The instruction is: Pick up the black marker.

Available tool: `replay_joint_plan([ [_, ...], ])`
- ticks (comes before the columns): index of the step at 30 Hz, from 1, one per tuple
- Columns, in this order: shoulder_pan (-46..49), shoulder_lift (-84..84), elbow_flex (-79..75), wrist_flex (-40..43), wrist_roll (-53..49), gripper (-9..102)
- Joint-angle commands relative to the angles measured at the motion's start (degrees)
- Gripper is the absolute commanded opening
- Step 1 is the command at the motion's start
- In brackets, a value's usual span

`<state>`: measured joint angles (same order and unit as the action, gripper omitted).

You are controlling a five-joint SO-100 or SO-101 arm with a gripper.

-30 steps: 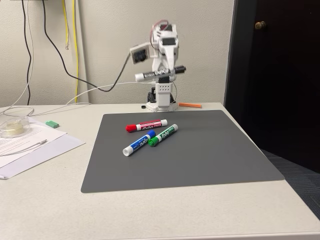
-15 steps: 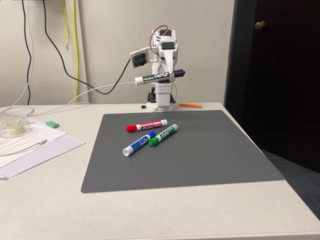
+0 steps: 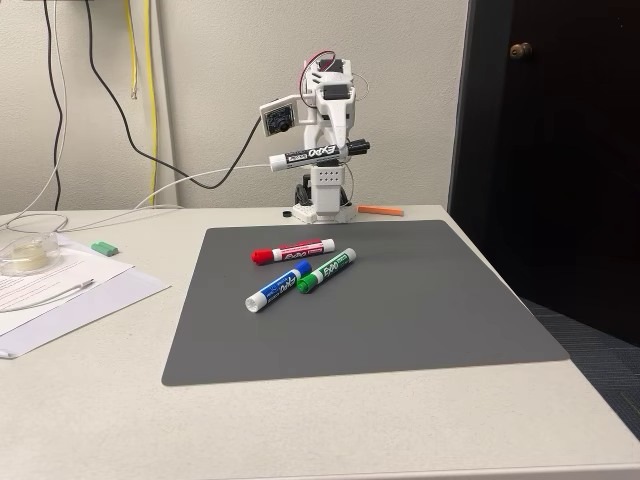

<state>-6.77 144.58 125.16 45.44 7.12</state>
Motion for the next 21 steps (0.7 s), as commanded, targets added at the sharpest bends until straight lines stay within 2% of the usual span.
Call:
replay_joint_plan([
  [1,0.1,0.9,-0.5,0.4,-0.1,0],
  [21,-1.6,0.4,-1.6,2.0,0.7,0],
])
